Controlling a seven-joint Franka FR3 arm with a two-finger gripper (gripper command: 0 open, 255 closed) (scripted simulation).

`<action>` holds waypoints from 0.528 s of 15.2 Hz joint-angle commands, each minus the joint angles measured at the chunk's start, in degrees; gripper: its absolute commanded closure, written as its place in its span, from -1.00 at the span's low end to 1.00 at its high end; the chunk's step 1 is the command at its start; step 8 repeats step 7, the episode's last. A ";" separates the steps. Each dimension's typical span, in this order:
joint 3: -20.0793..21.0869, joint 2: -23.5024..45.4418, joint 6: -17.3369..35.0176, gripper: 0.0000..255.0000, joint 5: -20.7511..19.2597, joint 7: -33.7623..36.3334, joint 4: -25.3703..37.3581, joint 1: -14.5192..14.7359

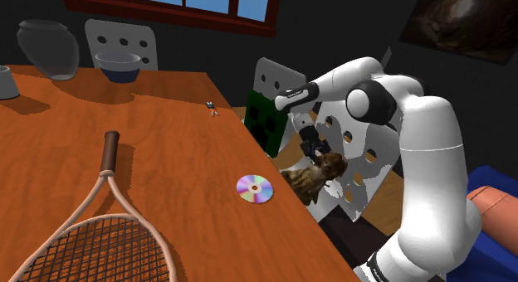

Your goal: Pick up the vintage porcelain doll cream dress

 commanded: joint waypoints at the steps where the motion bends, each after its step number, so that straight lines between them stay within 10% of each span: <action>1: -0.09 -0.79 -1.12 1.00 -0.20 -0.07 0.32 0.05; 8: -0.27 -2.45 -3.46 1.00 -0.61 -0.19 1.03 0.17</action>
